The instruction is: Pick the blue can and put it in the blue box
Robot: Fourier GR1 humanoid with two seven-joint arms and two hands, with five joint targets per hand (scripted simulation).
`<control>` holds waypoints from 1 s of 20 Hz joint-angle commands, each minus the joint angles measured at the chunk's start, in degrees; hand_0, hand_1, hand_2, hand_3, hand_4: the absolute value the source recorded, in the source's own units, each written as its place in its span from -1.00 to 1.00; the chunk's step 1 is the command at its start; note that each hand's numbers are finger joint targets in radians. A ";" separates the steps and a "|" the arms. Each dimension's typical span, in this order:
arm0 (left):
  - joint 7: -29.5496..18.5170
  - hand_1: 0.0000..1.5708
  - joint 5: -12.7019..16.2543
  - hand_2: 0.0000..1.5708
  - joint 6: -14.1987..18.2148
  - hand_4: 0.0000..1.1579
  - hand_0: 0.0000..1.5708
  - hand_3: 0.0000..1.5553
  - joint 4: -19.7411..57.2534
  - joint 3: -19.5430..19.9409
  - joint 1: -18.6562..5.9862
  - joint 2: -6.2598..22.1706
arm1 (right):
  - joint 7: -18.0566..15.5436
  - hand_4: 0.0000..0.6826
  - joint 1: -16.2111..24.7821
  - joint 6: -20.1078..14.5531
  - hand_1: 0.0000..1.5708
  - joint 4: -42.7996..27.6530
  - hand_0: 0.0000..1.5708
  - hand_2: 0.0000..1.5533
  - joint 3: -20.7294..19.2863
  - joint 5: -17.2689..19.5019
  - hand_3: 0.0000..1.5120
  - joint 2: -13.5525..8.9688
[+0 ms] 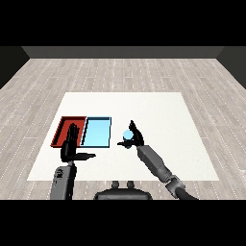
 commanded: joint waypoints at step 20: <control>-0.53 -1.00 2.05 -1.00 -0.86 -1.00 -1.00 -1.00 -0.89 2.62 1.37 1.20 | 3.82 0.56 -13.17 -17.41 1.00 16.47 1.00 1.00 16.79 -10.46 1.00 0.02</control>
